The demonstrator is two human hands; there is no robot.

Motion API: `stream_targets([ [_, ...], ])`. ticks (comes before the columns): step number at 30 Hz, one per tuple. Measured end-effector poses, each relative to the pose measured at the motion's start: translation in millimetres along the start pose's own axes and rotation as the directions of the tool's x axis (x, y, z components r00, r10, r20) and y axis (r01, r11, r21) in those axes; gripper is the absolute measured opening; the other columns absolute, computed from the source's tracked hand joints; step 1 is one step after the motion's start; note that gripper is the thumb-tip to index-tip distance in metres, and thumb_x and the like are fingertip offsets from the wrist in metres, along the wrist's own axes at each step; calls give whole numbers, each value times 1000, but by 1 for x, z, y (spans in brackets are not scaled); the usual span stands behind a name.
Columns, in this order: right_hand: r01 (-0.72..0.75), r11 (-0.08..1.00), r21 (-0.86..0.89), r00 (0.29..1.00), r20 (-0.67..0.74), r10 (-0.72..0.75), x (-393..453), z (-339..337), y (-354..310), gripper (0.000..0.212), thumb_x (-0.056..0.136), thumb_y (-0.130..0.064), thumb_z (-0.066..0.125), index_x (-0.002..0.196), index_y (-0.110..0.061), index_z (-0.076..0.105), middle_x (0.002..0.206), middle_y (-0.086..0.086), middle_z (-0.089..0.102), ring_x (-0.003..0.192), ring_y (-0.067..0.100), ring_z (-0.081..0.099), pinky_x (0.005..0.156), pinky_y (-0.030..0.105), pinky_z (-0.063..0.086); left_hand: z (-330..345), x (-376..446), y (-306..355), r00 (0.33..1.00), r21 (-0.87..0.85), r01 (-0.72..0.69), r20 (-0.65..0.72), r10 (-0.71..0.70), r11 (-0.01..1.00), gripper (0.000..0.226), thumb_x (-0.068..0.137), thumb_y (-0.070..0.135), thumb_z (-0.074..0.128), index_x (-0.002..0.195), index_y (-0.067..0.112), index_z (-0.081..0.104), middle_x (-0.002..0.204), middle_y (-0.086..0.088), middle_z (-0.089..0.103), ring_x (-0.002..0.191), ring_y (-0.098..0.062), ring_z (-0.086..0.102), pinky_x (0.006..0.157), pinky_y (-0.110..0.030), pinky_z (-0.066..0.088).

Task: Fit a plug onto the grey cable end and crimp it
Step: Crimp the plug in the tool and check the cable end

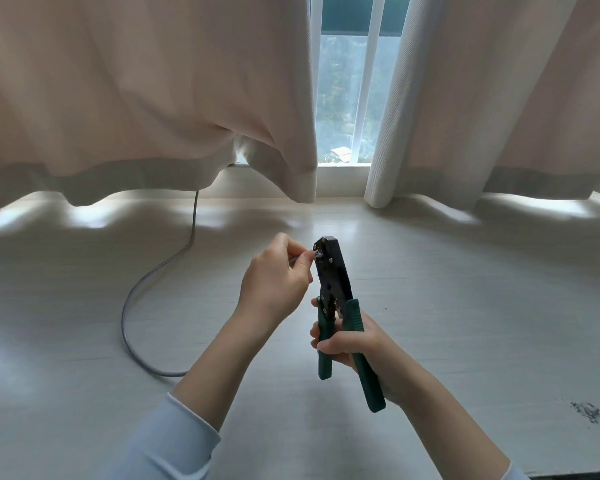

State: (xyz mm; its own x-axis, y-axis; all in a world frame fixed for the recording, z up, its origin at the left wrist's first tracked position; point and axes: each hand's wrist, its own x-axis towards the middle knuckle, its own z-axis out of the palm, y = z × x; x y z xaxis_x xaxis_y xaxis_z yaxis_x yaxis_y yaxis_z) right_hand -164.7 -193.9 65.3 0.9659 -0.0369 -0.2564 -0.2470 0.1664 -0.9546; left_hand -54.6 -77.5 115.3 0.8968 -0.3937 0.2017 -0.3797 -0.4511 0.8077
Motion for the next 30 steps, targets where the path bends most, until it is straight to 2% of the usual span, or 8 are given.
stream_targets([
  [5,-49,995,-84,998,-35,46,-1,5,-9,66,57,-24,70,118,-10,50,89,3,53,85,19,53,91,39,46,1,14,-16,997,-68,30,77,-24,997,17,95,22,53,78,23,52,66,10,66,63,-3,53,59,-25,36],
  [10,-97,990,-98,986,-145,82,4,13,-5,67,55,-26,69,115,-2,48,82,5,52,77,18,53,78,37,47,6,23,-28,986,-68,31,163,-20,997,21,96,14,49,78,23,52,68,11,65,59,-5,46,56,-24,32],
  [13,-133,988,-80,973,-199,115,6,14,-4,58,55,-26,70,105,-2,52,78,2,52,75,19,54,74,36,46,13,25,-32,984,-59,37,175,-26,998,21,96,14,49,77,23,52,67,11,65,57,-4,45,55,-25,32],
  [15,-151,986,-75,968,-212,132,7,13,-4,44,55,-26,71,92,-10,54,76,0,53,74,20,54,72,36,46,16,26,-34,983,-40,44,183,-36,998,20,96,15,49,77,23,52,67,12,65,58,-4,46,55,-25,33],
  [18,-168,983,-77,963,-226,147,8,11,-3,36,54,-27,71,83,-18,51,73,-3,54,73,20,55,72,35,46,19,29,-36,978,1,50,203,-50,999,21,96,16,49,77,24,51,65,13,65,57,-3,46,53,-24,33],
  [30,-184,979,-88,951,-268,155,12,15,-6,29,55,-26,70,76,-16,54,77,5,58,68,21,55,69,36,46,21,33,-41,977,45,41,205,-50,998,21,96,17,48,77,25,49,67,13,66,59,-1,47,55,-25,33],
])
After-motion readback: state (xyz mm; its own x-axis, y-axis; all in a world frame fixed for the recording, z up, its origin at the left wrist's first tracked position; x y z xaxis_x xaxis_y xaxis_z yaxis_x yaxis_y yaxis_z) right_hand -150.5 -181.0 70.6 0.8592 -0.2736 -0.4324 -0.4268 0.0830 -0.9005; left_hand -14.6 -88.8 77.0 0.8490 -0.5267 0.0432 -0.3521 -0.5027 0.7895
